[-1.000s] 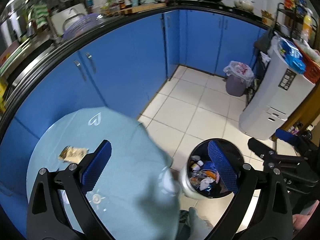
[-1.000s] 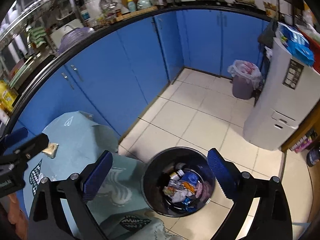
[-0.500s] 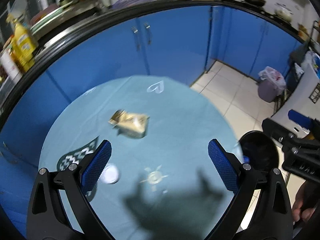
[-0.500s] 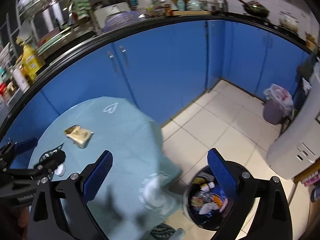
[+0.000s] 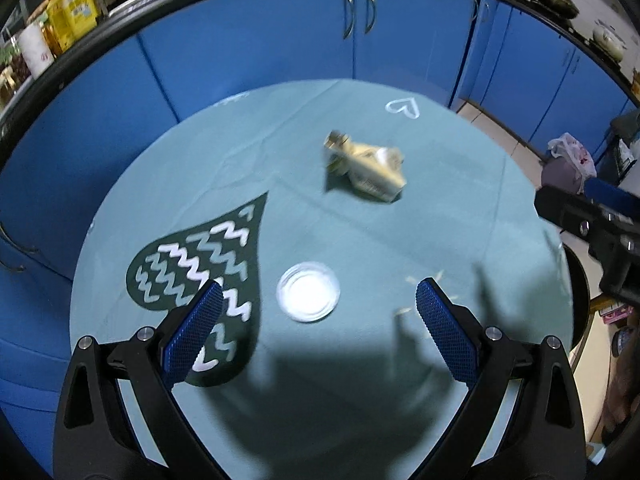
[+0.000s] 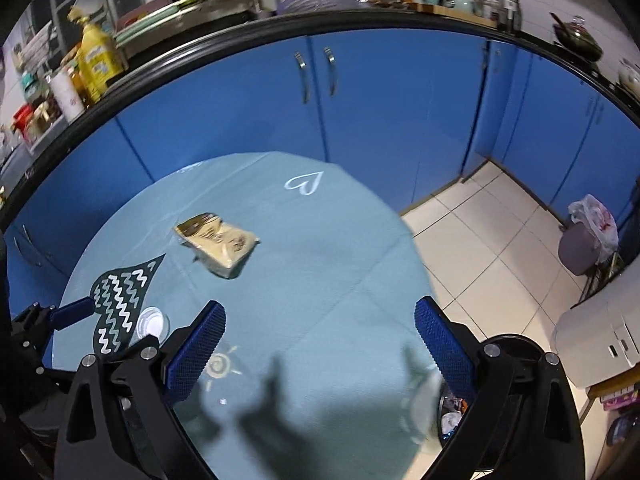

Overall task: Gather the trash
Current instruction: 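Return to the table and grasp the clear round lid with the left tool, then grasp the gold snack bag with the right tool while the left tool holds the lid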

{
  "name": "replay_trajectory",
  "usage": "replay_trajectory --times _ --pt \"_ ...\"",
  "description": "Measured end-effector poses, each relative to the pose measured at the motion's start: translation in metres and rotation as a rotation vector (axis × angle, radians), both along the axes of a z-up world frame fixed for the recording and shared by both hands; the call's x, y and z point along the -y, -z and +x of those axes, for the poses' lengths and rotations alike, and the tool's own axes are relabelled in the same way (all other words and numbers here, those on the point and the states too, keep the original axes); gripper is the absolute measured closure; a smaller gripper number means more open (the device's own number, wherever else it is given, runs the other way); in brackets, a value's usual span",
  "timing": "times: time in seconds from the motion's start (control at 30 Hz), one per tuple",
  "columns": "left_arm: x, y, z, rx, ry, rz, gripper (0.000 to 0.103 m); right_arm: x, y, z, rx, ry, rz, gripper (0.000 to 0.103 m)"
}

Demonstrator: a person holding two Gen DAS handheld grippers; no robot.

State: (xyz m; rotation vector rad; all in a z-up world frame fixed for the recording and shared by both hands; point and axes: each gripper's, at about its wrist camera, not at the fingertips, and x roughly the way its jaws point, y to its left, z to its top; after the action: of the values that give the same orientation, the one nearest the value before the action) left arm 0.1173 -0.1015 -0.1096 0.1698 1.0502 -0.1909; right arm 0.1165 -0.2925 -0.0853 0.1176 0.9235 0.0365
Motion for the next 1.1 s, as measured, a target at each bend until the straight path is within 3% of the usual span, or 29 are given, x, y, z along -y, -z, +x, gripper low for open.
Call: replay_trajectory --times 0.23,0.63,0.8,0.9,0.97,1.1 --pt "-0.029 0.016 -0.002 -0.031 0.012 -0.055 0.007 -0.026 0.013 0.016 -0.039 -0.035 -0.001 0.01" --pt "-0.021 0.033 0.013 -0.057 0.038 -0.034 0.008 -0.041 0.025 0.041 -0.061 -0.058 -0.019 0.01" --pt "-0.019 0.045 0.022 -0.107 0.036 -0.033 0.028 -0.04 0.026 0.051 -0.063 -0.052 -0.009 0.01" --pt "-0.019 0.043 0.022 -0.088 0.042 -0.033 0.042 -0.042 0.028 0.053 -0.067 -0.055 -0.01 0.01" --pt "-0.021 0.042 0.024 -0.084 0.038 -0.029 0.062 -0.044 0.03 0.055 -0.072 -0.058 -0.011 0.01" --pt "-0.03 0.039 0.028 -0.077 0.006 -0.044 0.062 -0.047 0.033 0.058 -0.076 -0.066 -0.016 0.01"
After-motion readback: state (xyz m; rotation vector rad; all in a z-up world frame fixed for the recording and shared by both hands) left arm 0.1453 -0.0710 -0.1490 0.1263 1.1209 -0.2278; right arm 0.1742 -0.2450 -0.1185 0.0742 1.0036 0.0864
